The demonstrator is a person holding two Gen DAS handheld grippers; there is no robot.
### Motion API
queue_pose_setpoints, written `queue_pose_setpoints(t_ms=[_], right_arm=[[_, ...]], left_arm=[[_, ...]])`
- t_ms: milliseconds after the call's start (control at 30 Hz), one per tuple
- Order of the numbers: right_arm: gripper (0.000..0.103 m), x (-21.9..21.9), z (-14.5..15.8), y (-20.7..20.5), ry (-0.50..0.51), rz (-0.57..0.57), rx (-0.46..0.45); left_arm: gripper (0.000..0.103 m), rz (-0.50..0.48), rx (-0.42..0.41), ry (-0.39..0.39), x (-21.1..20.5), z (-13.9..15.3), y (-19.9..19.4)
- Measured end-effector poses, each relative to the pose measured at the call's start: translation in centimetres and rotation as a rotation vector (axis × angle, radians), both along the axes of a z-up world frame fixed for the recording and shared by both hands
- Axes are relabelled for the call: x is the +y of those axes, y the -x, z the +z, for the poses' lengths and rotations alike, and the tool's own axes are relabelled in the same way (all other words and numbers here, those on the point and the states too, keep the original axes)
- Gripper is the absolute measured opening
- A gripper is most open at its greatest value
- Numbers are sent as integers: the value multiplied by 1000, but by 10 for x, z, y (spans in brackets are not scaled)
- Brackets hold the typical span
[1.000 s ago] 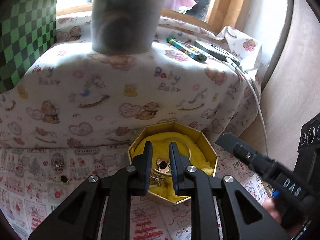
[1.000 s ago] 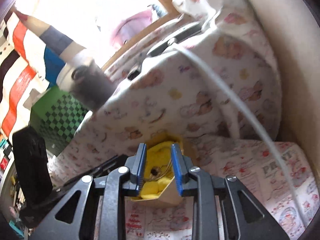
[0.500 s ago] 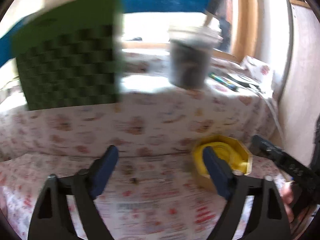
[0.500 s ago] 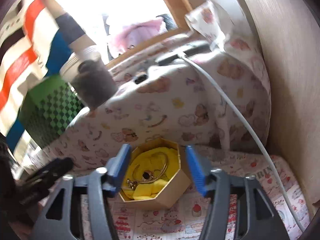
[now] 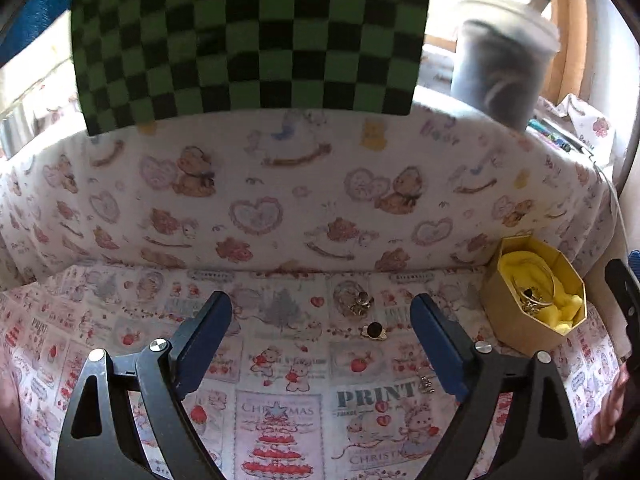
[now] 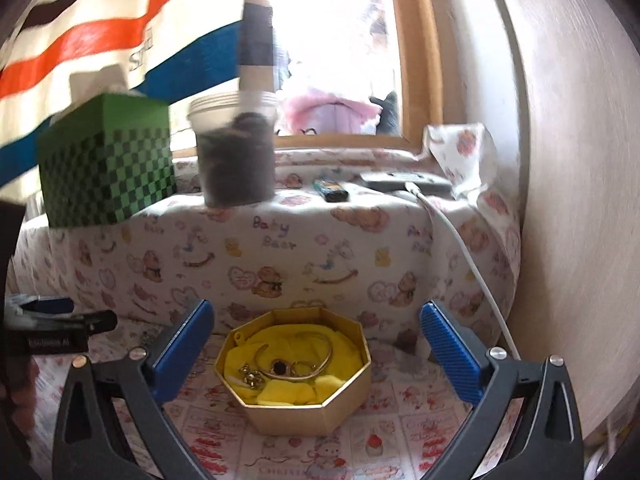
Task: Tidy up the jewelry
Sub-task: 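Grasp a silver charm earring from the cloth with the left tool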
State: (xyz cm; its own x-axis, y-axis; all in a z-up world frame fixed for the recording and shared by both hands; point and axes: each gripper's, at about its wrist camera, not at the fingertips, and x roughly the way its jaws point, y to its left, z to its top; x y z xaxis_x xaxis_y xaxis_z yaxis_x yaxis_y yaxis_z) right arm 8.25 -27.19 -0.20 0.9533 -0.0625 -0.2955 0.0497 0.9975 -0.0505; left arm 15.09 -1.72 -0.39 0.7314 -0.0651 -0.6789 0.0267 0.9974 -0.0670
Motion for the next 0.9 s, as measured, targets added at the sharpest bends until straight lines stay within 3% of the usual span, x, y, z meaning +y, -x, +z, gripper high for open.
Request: queue_pose_setpoints(t_ms=[133,267,367,500,567,600,700,767,900], right_arm=[[103,2,-3,-5,19,-22,20],[103,0,-3,-6,3,2,34],[103,3,-2,-1,21,-16,16],[103,5,-2,-2,33,-14,23],[103,5,-3,-3,30,-3,30],[103,5,-3,-3,28,1,32],[103,5,-3,-4,27,5,35],[103,5,-3,-3,27,8,34],[103,5,-3,-2,26,16,28]], left_arm=[[88,20,47,-22,-1,4,-18],[69,-7,85,44,-3,3,-32],[53,-24,116,20,-12,-3,-42],[47,-52,143,-10,-25,-15,-52],[35,-57,160,-9,-30,-20,-57],[33,-60,165,-3,-31,-22,-58],[24,-61,169,23,-36,-30,-65],[10,-57,173,10,-37,-34,-69],[8,-17,114,-25,-39,-31,-58]])
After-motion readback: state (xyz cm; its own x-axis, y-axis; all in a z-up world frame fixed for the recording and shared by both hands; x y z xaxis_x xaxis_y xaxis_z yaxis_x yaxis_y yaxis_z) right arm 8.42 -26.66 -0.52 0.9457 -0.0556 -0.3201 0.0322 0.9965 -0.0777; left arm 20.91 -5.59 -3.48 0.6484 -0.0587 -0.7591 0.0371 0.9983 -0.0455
